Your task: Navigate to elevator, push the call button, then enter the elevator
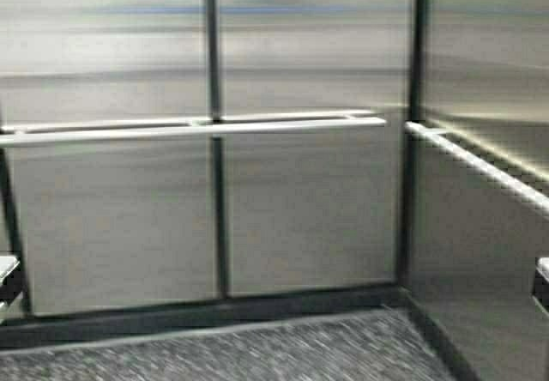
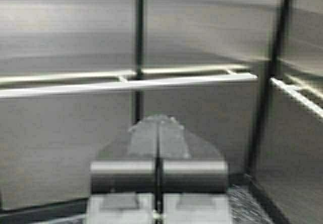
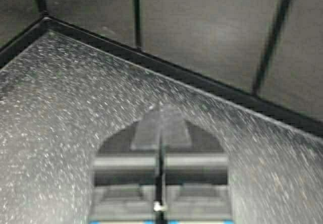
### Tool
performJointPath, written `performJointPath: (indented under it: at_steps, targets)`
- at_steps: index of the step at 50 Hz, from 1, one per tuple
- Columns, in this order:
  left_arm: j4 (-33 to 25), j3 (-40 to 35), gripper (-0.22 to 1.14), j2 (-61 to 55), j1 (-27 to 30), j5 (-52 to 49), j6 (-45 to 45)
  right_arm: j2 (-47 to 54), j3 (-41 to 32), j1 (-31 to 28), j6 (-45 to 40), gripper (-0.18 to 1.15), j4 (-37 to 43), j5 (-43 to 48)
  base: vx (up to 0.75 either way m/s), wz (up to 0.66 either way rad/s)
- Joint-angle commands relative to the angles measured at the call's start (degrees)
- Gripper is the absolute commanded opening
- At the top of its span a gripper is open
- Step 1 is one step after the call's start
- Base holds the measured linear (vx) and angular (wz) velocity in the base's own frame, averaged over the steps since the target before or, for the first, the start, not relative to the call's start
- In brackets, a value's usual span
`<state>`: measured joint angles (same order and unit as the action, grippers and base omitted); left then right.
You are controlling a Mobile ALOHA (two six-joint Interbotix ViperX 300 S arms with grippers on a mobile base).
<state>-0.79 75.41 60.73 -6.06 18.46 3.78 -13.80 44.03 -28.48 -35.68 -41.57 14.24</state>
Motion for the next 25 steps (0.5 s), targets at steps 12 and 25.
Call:
performJointPath:
  at_steps: [12,25]
  targets:
    - [-0.1,-0.9,0.02,1.9,-0.2,0.4,2.2,0.3,0.6,-0.1,1.2,0.07,0.2,-0.3,0.45,0.29]
    - [-0.1,-1.0,0.02,1.8,-0.1,0.4,2.5,1.3,-0.3,-1.0,1.1,0.07,0.4,0.0,0.4,0.37]
